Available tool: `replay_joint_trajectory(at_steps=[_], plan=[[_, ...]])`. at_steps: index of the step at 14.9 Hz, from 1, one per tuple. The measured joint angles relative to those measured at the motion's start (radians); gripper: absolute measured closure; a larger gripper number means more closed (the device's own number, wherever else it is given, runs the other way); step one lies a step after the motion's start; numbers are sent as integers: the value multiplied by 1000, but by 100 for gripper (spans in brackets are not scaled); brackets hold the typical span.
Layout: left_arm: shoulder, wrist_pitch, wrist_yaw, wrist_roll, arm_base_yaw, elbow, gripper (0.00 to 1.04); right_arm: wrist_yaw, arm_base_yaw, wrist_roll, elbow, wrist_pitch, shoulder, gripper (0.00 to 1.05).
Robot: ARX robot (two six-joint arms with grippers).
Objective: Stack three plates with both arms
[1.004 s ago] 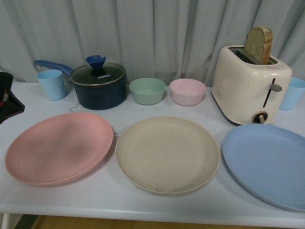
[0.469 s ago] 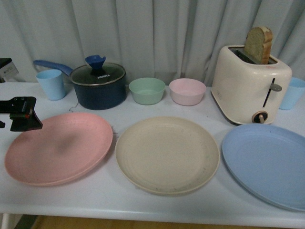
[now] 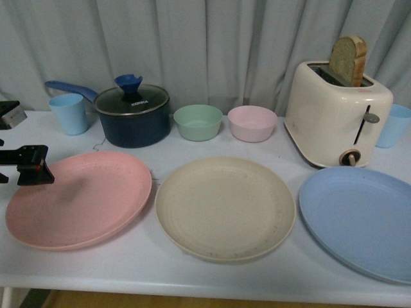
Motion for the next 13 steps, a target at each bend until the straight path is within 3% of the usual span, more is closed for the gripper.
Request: replay_joint_trajectory(at_steps=[3,10,12,13], plan=[[53,-4,2,5,28,42,7,0,0,0,0,0,0,6],[71,-67,37,33,29,32,86,0,0,0,0,0,0,6],[57,-65,68,17,32,33,101,0,0,0,0,0,0,6],[46,-67,77,2,36,33,102,0,0,0,0,0,0,6]])
